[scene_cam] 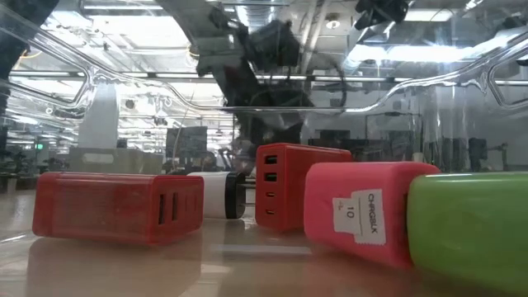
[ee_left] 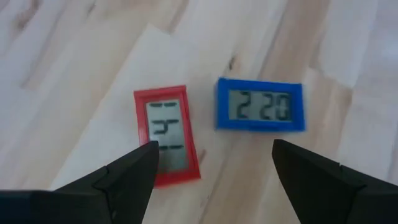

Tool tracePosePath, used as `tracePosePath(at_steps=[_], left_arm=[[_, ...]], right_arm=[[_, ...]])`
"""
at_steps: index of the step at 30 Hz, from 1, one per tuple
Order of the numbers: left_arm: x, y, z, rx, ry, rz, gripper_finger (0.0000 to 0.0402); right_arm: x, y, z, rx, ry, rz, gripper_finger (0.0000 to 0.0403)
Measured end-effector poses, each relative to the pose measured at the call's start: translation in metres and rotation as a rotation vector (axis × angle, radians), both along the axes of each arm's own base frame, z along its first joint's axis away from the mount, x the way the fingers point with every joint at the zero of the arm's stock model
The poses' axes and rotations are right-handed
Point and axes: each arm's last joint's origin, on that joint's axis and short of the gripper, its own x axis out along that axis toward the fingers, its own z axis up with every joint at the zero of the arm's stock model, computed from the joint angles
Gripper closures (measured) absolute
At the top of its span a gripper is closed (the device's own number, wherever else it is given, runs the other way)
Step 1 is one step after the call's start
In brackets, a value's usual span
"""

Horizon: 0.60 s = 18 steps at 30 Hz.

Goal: Pick & Place Office items
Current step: Put the red digital clock into the gray bin

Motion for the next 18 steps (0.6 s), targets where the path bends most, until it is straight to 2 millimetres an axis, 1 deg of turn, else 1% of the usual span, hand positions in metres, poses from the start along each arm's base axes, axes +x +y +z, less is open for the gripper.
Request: tracePosePath(at_steps=[2, 5, 11, 15, 18], left_arm=[[-0.001, 0.005, -0.009, -0.025, 0.030, 0.017, 0.0092], [0.005, 0.012, -0.023, -0.023, 0.066, 0.009, 0.0092], [0.018, 0.014, -0.021, 0.005, 0.080, -0.005, 0.0092], [0.018, 0.015, -0.017, 0.006, 0.077, -0.002, 0.0092], [0.015, 0.018, -0.019, 0.003, 0.106, 0.004, 0.0092]], right_arm=[[0.000, 0.001, 0.001, 0.000, -0.007, 0.006, 0.0159], [0.000, 0.004, 0.001, 0.000, -0.005, 0.017, 0.0159], [0.000, 0.007, 0.000, 0.002, -0.003, 0.031, 0.0159], [0.000, 0.007, 0.000, 0.002, 0.000, 0.032, 0.0159], [0.000, 0.007, 0.000, 0.002, 0.000, 0.032, 0.0159]])
